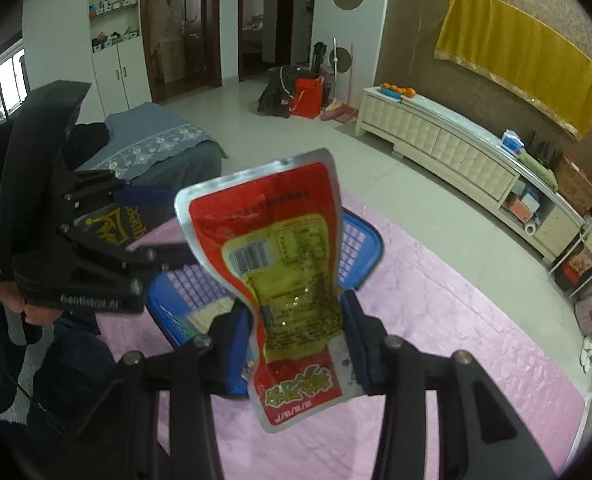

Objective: Organize snacks
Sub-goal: 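Grasp the red-and-silver snack pack with the right tool and lift it, then carry the red snack pack over the basket and open the right tool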

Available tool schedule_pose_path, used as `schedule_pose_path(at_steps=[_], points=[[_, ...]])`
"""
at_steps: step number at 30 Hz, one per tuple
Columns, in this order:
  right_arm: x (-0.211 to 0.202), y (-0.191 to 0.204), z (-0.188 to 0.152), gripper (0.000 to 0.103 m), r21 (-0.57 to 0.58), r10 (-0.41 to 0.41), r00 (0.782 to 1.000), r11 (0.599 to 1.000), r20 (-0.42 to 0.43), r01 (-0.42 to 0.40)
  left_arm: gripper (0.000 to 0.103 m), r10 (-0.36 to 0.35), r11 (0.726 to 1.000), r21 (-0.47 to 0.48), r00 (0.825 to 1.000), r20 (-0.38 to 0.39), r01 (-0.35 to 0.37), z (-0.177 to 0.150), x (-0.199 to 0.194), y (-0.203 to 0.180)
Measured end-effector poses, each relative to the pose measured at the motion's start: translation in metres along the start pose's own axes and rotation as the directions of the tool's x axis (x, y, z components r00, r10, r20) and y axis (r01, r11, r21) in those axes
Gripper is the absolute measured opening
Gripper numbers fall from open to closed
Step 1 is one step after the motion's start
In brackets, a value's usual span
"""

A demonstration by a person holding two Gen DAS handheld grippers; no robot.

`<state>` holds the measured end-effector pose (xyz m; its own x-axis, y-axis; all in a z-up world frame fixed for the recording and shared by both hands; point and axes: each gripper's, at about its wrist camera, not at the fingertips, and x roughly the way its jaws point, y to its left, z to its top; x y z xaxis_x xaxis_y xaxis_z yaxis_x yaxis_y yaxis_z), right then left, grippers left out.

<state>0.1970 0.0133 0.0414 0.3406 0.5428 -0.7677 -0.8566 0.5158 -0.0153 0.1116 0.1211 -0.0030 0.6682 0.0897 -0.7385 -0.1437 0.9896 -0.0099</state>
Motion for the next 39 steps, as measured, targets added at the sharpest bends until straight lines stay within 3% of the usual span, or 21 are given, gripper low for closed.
schedule_pose_path(at_steps=[9, 21, 27, 33, 39], points=[[0.036, 0.022, 0.017, 0.048, 0.028, -0.012, 0.998, 1.000, -0.062, 0.014, 0.082, 0.039, 0.995, 0.094, 0.999, -0.004, -0.038, -0.007, 0.010, 0.019], [0.093, 0.025, 0.023, 0.048, 0.001, -0.018, 0.986, 1.000, -0.165, 0.018, 0.082, 0.034, 0.998, 0.045, 0.999, -0.034, -0.032, -0.007, 0.037, 0.049], [0.117, 0.025, 0.026, 0.049, -0.010, -0.034, 0.977, 0.999, -0.210, 0.033, 0.082, 0.035, 0.997, 0.064, 0.998, -0.047, -0.032, -0.011, 0.046, 0.050], [0.130, 0.020, 0.024, 0.051, -0.006, -0.048, 0.975, 0.999, -0.219, 0.048, 0.082, 0.025, 0.999, 0.049, 0.998, -0.060, -0.022, -0.012, 0.049, 0.055], [0.131, 0.013, 0.024, 0.081, 0.010, -0.057, 0.979, 0.998, -0.196, 0.060, 0.082, 0.020, 0.999, 0.032, 0.998, -0.057, -0.018, -0.011, 0.045, 0.056]])
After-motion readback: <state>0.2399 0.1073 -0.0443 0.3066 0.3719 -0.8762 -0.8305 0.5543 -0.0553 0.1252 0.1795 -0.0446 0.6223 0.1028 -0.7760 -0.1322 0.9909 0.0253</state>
